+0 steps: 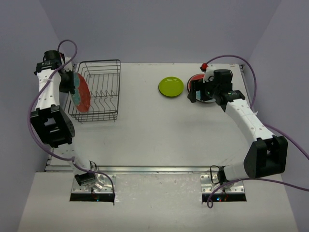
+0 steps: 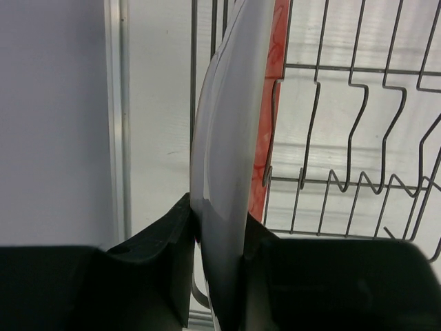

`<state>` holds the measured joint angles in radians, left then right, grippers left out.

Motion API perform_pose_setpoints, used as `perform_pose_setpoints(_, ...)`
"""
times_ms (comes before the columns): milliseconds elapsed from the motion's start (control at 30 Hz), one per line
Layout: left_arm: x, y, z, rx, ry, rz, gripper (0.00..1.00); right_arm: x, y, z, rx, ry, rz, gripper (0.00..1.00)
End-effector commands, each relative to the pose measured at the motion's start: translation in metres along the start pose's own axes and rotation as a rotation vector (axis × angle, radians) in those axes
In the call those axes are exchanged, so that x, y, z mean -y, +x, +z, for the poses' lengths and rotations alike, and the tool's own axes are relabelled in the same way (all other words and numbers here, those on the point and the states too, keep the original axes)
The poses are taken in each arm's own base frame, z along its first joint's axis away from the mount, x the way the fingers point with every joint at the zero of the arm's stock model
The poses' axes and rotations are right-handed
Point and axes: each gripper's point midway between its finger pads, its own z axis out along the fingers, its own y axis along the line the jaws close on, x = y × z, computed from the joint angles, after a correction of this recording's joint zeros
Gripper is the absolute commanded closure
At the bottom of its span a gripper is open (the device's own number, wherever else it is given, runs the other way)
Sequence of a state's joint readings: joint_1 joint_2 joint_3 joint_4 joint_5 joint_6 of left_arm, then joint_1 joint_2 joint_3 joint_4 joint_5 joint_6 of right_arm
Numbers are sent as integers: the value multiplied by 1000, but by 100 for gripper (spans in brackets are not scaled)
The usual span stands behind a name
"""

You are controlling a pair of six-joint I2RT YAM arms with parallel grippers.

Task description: Unload the plates from the dish rack

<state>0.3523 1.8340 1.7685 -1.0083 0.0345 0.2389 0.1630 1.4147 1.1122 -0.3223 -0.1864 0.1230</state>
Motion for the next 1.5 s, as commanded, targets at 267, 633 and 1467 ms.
perform_pose_setpoints(267, 32, -107, -154, 476, 105, 51, 100, -10, -39, -8, 99, -26, -34, 1)
perform_pose_setpoints(633, 40, -82, -114, 418, 141, 54, 100, -13, -38, -7, 93, -32, -38, 1)
perform_pose_setpoints(1467, 313, 71, -238, 295, 1257, 579, 100, -190, -59, -61, 184, -716, -180, 4)
